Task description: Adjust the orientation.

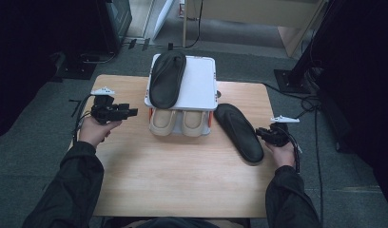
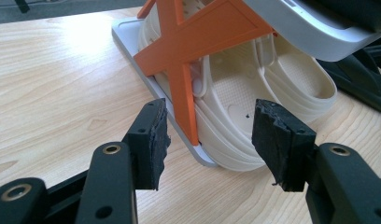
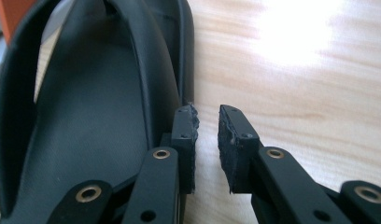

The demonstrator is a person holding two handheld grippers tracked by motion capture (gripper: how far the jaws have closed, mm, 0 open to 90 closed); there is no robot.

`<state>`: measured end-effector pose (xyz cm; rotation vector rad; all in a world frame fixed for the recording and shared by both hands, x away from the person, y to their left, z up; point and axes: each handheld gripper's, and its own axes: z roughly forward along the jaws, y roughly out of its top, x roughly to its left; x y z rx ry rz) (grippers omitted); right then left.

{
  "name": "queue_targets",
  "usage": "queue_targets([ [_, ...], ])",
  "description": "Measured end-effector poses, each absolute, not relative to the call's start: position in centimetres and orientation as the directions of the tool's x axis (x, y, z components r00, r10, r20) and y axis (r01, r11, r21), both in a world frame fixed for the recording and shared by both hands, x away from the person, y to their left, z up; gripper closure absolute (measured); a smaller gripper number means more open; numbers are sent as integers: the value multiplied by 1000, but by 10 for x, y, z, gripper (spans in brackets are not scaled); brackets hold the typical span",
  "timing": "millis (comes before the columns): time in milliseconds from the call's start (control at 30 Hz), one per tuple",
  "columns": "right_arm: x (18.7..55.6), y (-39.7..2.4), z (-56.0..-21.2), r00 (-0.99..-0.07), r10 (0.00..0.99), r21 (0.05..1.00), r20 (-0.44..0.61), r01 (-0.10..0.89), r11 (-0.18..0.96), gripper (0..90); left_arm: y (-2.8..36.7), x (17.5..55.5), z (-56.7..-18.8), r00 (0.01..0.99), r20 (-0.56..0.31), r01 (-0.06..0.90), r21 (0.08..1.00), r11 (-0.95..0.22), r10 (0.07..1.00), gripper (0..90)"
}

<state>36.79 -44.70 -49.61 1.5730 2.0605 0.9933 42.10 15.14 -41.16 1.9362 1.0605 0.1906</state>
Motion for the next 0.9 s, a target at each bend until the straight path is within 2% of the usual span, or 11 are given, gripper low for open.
queue_targets([
  [400,359,-439,-495,-343,932,712,121,684,160,771,149,424,-413,621,-270,593,776,-216,736,460],
  [900,352,-421,-495,-389,911,704,139,685,186,766,141,431,-414,638,-263,594,766,-245,724,459],
])
